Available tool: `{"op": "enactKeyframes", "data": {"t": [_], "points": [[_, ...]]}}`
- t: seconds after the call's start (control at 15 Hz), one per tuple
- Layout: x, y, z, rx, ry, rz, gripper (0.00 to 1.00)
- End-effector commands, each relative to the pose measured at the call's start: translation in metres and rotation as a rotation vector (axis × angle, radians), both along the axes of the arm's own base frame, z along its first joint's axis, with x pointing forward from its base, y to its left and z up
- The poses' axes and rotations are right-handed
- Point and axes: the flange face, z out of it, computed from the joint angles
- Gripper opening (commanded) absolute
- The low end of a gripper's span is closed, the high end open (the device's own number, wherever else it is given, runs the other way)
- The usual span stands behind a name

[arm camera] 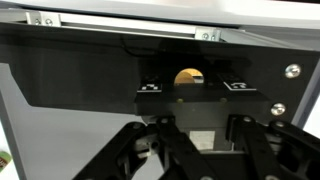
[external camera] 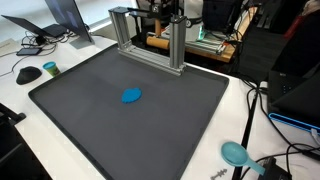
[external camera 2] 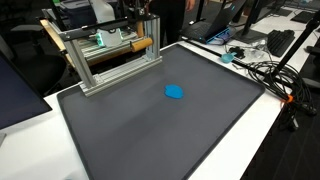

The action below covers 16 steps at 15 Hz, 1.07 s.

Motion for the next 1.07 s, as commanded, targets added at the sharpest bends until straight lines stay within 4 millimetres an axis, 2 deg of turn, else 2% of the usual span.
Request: {"op": "enactKeyframes", "data": {"t": [0.0,0.6,0.67,0.8,1.0], "points": [[-0.017,0.003,-0.005,0.027,0.018,-0.024,0.22],[-0.026,0.009,-0.004,0.018,0.067,-0.063,0.22],[-0.026,0.010,-0.003,0.013,0.063,-0.073,0.72],[-0.027,0.010,-0.002,0.009,0.062,-0.093,0.77],[-0.028,0.014,0.001,-0.013,0.056,-0.111,0.97]]}}
